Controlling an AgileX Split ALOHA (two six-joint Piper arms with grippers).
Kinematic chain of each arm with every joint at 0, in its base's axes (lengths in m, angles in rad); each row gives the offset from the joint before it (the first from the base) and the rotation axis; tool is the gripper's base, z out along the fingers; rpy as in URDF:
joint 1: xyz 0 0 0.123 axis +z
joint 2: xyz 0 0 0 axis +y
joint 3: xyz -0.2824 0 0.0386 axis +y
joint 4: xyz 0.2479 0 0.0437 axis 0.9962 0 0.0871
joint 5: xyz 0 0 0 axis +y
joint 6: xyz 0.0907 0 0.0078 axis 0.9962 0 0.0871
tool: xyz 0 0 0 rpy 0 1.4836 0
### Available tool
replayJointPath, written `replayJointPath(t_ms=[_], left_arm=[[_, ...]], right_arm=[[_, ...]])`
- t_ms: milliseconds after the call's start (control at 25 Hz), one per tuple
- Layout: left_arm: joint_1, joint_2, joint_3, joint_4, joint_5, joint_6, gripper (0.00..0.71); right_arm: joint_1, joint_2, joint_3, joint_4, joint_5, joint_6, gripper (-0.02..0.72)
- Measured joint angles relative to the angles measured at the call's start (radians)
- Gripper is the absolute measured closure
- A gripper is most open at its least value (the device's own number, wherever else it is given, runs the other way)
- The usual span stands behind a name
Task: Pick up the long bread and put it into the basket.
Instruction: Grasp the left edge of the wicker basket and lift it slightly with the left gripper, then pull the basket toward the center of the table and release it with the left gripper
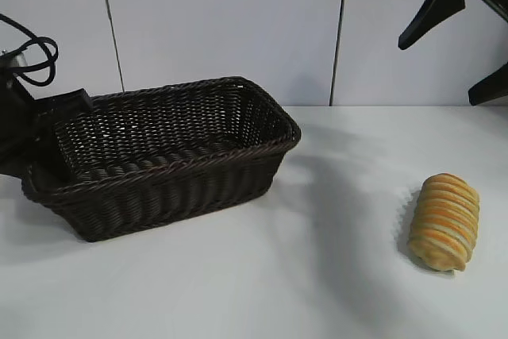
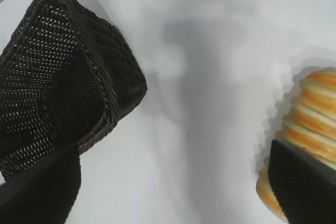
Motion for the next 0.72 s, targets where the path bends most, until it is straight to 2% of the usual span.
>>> replayJointPath(t_ms=[240, 440, 720], left_arm=[[0.000, 0.000, -0.162, 0.035, 0.165, 0.008, 0.611], [-0.007, 0.000, -0.316, 0.012, 0.287, 0.039, 0.611], [-0.102, 0.019, -0.361, -0.007, 0.277, 0.049, 0.611]], right_arm=[[0.000, 0.000, 0.000, 0.000, -0.005, 0.000, 0.008], [0.000, 0.000, 0.000, 0.000, -0.005, 0.000, 0.008], [0.000, 0.000, 0.000, 0.000, -0.005, 0.000, 0.008]])
